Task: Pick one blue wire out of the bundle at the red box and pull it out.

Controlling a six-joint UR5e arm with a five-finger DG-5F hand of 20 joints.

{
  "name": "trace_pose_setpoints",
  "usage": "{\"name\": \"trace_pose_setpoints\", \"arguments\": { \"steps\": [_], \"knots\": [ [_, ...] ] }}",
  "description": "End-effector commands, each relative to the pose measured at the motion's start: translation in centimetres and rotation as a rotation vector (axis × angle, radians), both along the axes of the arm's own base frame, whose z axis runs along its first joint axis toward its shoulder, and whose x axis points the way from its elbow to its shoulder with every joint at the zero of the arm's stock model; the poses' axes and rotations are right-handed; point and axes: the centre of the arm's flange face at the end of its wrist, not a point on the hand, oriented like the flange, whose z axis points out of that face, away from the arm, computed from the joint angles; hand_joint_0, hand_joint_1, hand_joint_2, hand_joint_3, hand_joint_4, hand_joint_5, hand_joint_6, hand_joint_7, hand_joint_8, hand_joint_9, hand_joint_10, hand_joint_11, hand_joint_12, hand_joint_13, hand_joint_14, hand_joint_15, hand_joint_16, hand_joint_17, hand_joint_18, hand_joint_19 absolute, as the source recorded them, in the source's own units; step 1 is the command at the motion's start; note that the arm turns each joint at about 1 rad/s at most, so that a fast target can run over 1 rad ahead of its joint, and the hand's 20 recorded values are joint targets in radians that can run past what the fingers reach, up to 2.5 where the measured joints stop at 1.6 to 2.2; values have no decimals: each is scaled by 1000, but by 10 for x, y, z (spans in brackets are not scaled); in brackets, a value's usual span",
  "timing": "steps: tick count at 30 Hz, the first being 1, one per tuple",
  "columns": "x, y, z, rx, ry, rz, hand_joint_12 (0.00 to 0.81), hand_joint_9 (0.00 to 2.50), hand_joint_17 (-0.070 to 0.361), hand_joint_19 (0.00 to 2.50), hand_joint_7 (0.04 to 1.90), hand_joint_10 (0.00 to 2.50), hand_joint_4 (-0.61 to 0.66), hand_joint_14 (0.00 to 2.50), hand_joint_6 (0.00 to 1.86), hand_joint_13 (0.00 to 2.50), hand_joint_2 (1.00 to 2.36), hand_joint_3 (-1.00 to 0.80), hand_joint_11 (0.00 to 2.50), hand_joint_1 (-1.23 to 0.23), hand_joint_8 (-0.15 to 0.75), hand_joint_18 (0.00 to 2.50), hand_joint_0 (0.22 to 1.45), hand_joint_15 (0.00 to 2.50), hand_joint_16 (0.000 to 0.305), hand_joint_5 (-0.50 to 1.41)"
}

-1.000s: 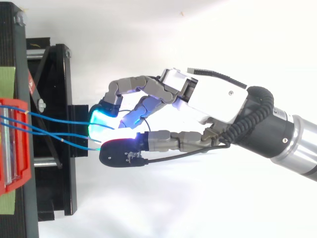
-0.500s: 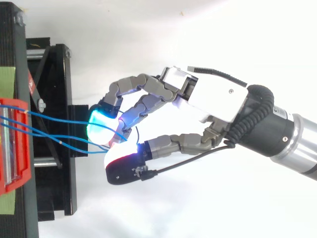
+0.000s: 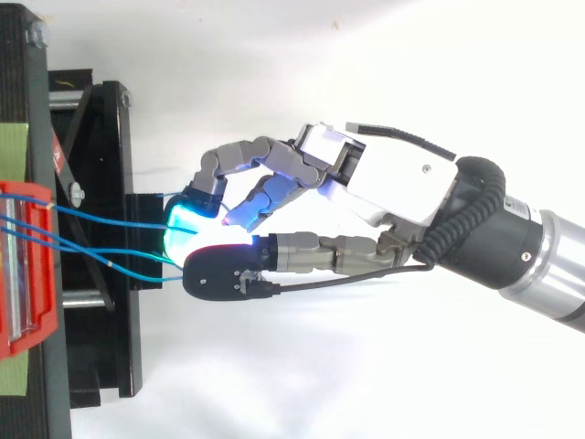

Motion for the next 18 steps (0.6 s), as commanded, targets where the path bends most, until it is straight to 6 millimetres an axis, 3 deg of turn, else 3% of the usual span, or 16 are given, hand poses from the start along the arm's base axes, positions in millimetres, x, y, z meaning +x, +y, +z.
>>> {"name": "trace_pose_setpoints", "arguments": {
  "steps": [1,10,18],
  "knots": [
    [0,0,1,1,0,0,484,1051,142,581,980,18,302,17,816,1071,1017,-164,611,-664,380,874,609,492,63,-177],
    [0,0,1,0,1,0,470,1041,137,590,979,21,288,18,848,1057,1020,-144,630,-697,380,861,624,499,61,-183],
    [-1,-1,16,2,-19,-2,466,1033,134,583,941,21,241,19,874,1048,1023,-96,658,-710,379,859,636,503,60,-188]
  ]
}}
